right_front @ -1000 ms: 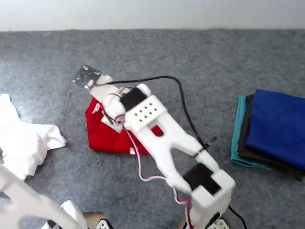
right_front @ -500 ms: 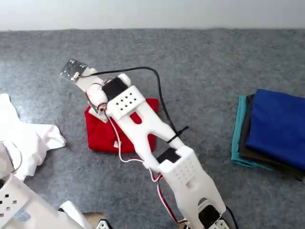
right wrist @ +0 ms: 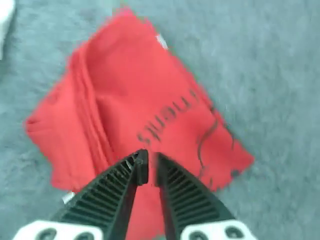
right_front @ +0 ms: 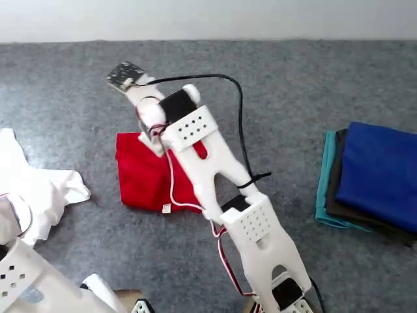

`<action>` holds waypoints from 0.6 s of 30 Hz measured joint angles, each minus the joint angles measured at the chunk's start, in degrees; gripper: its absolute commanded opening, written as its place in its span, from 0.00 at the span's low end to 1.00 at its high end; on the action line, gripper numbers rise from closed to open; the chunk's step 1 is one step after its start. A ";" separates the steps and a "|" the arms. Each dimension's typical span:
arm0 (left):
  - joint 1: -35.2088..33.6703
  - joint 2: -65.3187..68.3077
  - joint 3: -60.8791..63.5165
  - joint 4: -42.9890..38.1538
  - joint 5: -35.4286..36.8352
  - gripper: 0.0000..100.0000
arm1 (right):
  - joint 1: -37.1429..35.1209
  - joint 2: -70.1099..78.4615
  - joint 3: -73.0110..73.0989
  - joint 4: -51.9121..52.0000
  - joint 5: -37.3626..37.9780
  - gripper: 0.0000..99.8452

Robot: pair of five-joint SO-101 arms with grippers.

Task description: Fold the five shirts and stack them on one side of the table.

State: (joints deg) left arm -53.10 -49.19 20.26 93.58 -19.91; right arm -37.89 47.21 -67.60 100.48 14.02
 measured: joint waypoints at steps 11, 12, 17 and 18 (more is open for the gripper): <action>0.00 0.00 0.00 0.00 0.00 0.06 | -5.27 -6.59 24.62 -0.79 2.55 0.01; 0.00 0.00 0.00 0.00 0.00 0.06 | -7.12 -5.89 24.53 -1.76 2.73 0.01; 0.00 0.00 0.00 0.00 0.00 0.06 | -13.71 -1.85 18.99 -6.33 2.99 0.01; 0.00 0.00 0.00 0.00 0.00 0.06 | -14.07 -1.76 16.26 -6.51 2.99 0.01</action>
State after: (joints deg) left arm -53.10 -49.19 20.26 93.58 -19.91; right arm -51.96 45.45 -51.34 93.98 17.01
